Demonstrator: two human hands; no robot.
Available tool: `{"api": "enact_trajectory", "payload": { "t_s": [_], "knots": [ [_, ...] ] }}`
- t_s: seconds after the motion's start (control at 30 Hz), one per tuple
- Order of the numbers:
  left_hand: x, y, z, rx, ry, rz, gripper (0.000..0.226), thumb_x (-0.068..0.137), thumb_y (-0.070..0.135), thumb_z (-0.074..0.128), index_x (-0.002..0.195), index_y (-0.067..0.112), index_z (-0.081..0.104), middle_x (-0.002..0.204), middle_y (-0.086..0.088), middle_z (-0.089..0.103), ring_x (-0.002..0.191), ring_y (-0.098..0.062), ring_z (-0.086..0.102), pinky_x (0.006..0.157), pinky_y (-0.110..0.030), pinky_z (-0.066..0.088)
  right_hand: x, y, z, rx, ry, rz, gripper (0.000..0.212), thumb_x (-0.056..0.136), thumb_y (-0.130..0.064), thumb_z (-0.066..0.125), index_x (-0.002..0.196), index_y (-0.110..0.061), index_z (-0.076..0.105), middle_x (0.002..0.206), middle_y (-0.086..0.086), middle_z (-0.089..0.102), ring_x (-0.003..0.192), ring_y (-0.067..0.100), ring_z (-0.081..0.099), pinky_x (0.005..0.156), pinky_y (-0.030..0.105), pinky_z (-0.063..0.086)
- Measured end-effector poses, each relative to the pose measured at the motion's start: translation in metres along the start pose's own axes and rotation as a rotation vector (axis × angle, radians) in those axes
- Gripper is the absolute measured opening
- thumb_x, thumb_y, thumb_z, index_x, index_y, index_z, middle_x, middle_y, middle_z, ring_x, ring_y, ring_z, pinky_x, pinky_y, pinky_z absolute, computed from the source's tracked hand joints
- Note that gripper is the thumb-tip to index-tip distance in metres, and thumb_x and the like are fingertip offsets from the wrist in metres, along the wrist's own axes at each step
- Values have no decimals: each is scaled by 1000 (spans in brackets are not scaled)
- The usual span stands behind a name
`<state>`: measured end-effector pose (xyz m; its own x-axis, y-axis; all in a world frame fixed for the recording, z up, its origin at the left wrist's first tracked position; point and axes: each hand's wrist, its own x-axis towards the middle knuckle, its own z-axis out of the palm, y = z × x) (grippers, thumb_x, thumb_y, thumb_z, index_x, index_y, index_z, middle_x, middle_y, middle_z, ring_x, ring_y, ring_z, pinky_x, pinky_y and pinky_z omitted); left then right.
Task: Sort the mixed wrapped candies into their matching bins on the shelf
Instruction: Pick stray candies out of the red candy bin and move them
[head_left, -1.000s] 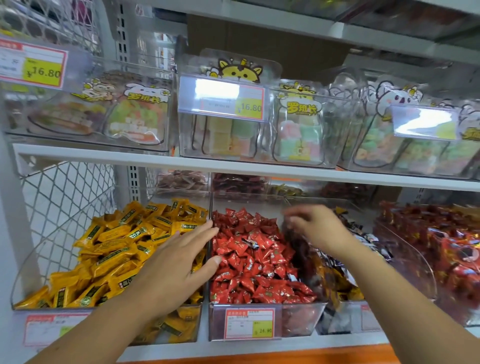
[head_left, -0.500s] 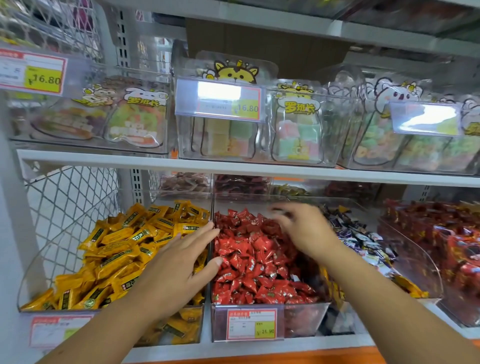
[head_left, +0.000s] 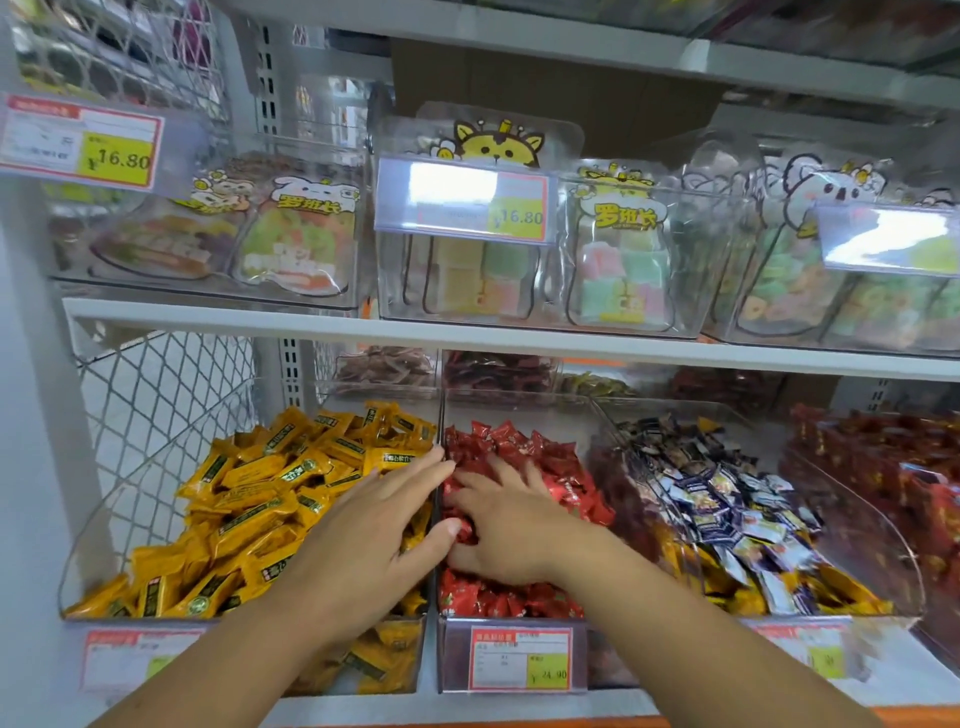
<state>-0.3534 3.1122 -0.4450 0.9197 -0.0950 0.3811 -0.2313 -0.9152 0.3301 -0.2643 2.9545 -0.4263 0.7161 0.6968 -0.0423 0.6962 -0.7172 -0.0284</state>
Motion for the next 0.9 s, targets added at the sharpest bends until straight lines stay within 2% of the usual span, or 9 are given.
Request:
{"api": "enact_trajectory", "payload": {
  "t_s": [0.1, 0.27, 0.37, 0.43, 0.5, 0.57, 0.73, 0.83, 0.9],
  "knots": [
    [1, -1, 0, -10, -16, -9, 68, 82, 77, 11, 146, 55, 9, 147, 45, -6, 134, 22, -8, 114, -19, -4, 10, 34, 0, -80, -68, 169, 59, 91, -65, 38, 146, -49, 21, 161, -10, -2, 146, 33, -13, 114, 62, -8],
    [1, 1, -4, -3, -42, -4, 65, 82, 75, 14, 145, 56, 9, 143, 47, -8, 116, 35, -22, 108, -14, -10, -8, 74, -18, -192, -163, 287, 66, 91, -64, 42, 149, -46, 17, 162, 2, 0, 146, 39, -4, 119, 52, 8],
    [1, 4, -5, 3, -53, -15, 66, 81, 76, 13, 144, 56, 10, 142, 47, -8, 111, 36, -26, 107, -14, -10, -14, 68, -25, -113, -150, 270, 65, 90, -57, 52, 148, -38, 30, 160, 4, 16, 146, 36, 9, 118, 48, 18],
    [1, 4, -5, 10, -49, -7, 69, 79, 78, 10, 144, 56, 9, 143, 46, -9, 114, 35, -23, 110, -16, -9, -10, 61, -29, -9, 34, 201, 48, 93, -42, 56, 139, -28, 48, 148, 4, 42, 137, 27, 36, 111, 38, 32],
    [1, 6, -6, 16, -57, -12, 63, 85, 75, 14, 145, 55, 8, 144, 45, -10, 113, 36, -24, 107, -13, -12, 1, 51, -27, 111, 264, 138, 33, 97, -23, 52, 129, -23, 60, 134, 2, 58, 123, 20, 52, 103, 30, 40],
    [0, 8, -7, 10, -60, -18, 58, 90, 69, 23, 145, 55, 8, 145, 43, -10, 109, 36, -25, 105, -11, -13, 15, 43, -15, 167, 319, 145, 34, 97, -12, 48, 127, -20, 62, 132, 1, 60, 121, 19, 55, 102, 28, 39],
    [0, 9, -9, -8, -59, -23, 57, 91, 66, 26, 145, 55, 10, 140, 47, -10, 105, 38, -28, 101, -9, -14, 44, 45, 14, 101, 105, 178, 52, 91, -8, 50, 139, -28, 48, 138, 8, 51, 127, 25, 45, 105, 36, 40],
    [1, 8, -8, 6, -51, -11, 66, 84, 76, 18, 145, 54, 11, 138, 48, -11, 106, 37, -29, 101, -10, -13, 39, 49, 7, 183, 210, 181, 33, 94, -11, 51, 124, -19, 63, 126, 6, 62, 113, 22, 57, 93, 28, 46],
    [0, 6, -8, 16, -48, -13, 71, 77, 77, 9, 145, 55, 9, 137, 50, -13, 106, 37, -30, 100, -9, -14, 26, 53, -8, 242, 281, 182, 26, 93, -12, 54, 116, -18, 66, 113, 1, 67, 93, 13, 60, 76, 19, 44]
  ]
}}
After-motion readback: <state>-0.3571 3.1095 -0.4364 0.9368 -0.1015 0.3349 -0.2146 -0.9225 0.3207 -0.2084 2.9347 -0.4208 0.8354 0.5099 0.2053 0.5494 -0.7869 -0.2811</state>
